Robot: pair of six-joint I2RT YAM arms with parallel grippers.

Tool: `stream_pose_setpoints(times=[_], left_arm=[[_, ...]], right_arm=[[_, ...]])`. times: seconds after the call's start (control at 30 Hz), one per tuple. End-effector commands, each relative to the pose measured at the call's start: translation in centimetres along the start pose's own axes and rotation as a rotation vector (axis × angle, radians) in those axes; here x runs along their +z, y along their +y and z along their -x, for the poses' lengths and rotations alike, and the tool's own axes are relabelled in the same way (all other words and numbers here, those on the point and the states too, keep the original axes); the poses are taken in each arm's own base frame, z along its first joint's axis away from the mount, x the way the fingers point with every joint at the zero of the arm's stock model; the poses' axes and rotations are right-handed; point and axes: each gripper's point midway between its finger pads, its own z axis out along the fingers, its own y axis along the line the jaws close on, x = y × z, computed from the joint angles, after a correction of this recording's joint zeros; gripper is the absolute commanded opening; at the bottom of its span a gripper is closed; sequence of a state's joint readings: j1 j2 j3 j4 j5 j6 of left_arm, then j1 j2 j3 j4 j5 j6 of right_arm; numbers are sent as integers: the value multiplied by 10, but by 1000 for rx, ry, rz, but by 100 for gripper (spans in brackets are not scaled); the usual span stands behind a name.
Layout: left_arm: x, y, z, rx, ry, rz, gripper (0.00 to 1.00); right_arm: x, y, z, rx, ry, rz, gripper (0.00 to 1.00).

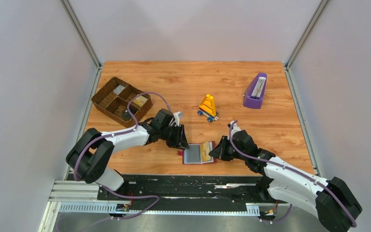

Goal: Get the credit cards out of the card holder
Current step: Remove the credit card from the card holder.

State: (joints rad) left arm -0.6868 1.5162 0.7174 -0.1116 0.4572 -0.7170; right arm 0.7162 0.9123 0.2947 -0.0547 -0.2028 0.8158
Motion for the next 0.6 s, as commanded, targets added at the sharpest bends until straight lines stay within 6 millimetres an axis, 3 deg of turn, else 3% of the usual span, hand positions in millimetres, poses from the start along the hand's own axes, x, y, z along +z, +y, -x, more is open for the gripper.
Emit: stream_pose_setpoints(times=[0.0, 0.3, 0.57], left_arm=[[-17, -33, 14, 43, -37, -94, 42], [-41, -60, 18, 92, -86, -188, 51], [-56, -79, 21, 144, -132, -272, 53]], right_arm=[[-7, 15, 17, -33, -46, 26, 0], [-23, 37, 28, -69, -95, 112, 0], [-39, 67, 34, -88, -118, 240, 0]])
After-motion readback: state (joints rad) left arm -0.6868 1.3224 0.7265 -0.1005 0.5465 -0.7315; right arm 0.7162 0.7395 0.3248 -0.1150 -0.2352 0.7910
